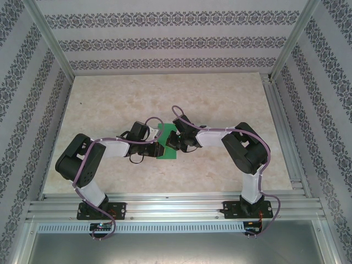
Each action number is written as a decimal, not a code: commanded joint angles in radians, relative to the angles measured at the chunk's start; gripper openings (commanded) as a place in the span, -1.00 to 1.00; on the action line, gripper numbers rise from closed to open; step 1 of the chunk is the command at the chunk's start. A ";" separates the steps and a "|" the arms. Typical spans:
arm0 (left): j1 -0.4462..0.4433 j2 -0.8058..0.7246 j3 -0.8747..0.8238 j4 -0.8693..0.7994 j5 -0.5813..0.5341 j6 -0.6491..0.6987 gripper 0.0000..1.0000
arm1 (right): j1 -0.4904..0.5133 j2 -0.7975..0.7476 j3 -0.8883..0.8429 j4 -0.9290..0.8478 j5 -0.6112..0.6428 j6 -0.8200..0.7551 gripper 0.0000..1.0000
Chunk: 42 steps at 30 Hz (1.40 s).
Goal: Fold a paper plane with a square sheet of paper (fold left side to right side)
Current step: Fold the triangle a second time at the center of the table.
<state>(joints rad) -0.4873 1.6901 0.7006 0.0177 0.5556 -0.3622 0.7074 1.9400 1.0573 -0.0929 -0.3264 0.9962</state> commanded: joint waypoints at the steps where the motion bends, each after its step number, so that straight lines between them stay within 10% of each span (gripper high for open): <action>1: -0.009 0.019 -0.014 -0.060 -0.051 0.042 -0.63 | 0.018 0.030 -0.028 -0.107 0.043 -0.026 -0.87; 17: -0.023 0.028 -0.065 -0.051 -0.086 0.040 -0.66 | -0.078 -0.155 0.068 -0.229 -0.109 -0.297 -0.86; 42: -0.041 0.046 -0.055 -0.055 -0.112 0.052 -0.66 | -0.037 0.150 0.390 -0.596 -0.210 -0.563 -0.92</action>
<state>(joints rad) -0.5064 1.6833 0.6781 0.0528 0.5133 -0.3401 0.6613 2.0666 1.4067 -0.6594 -0.5369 0.4683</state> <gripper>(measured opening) 0.167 0.043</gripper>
